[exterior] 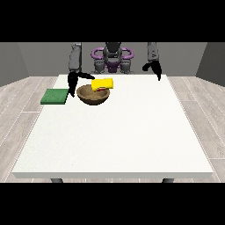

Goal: Pick the cup and pour the ball into the bowl, then pick the bowl and place it on the pad

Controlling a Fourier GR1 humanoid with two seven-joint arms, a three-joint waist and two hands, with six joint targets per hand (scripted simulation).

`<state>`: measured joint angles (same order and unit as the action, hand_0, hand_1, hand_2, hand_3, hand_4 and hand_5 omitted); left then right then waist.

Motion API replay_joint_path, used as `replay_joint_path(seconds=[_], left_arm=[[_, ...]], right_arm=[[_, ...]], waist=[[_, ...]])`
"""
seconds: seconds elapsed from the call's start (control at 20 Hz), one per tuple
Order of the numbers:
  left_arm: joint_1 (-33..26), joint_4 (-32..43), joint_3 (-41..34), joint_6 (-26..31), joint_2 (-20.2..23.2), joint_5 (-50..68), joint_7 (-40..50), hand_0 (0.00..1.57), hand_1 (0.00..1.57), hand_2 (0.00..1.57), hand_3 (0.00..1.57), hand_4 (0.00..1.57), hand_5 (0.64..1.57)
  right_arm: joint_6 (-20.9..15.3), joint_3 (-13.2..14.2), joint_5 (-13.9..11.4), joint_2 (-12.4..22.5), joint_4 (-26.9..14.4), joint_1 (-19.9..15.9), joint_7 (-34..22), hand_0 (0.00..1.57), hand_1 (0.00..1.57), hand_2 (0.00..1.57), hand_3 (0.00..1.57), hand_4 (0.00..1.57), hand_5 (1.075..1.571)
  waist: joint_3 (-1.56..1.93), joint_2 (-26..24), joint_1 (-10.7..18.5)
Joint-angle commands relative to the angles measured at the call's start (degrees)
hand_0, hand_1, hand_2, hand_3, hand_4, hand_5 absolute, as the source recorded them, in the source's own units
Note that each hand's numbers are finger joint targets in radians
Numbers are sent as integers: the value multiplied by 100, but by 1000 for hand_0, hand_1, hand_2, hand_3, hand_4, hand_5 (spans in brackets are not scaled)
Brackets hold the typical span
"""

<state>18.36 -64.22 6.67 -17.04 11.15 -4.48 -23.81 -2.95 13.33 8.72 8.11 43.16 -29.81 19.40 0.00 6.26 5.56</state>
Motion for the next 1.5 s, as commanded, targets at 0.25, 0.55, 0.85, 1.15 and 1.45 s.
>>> replay_joint_path(seconds=[0.25, 0.55, 0.85, 1.15, 1.45], left_arm=[[-128, -355, -157, 221, 59, -173, -244, 0, 0, 0, 0, 914, 1446], [18, -637, -182, 406, 260, -153, -45, 0, 0, 0, 0, 902, 1442], [-268, -341, -349, 627, 357, -14, -190, 0, 0, 0, 0, 889, 1440], [-363, -1, -601, 651, 396, -68, -423, 0, 0, 0, 0, 918, 1431], [-445, 1007, -1011, 841, 548, 111, -717, 0, 0, 0, 0, 972, 1409]], right_arm=[[-65, 217, 157, -56, -789, -336, 613, 0, 0, 0, 0, 0, 1567], [-648, 462, 234, -187, -1254, -114, 493, 1395, 1395, 1571, 336, 445, 1432], [-1274, 202, -136, 2, -1241, -72, -82, 1571, 1571, 1571, 691, 904, 1462], [-1679, -158, -498, 112, -1190, -377, -737, 1571, 1571, 1571, 609, 853, 1506], [-1768, -778, -977, 307, -685, -1091, -2414, 1571, 1571, 1571, 634, 874, 1501]], waist=[[2, 451, 281], [2, 714, 479], [-6, 237, 383], [-1, -29, 122], [-6, -662, -447]])
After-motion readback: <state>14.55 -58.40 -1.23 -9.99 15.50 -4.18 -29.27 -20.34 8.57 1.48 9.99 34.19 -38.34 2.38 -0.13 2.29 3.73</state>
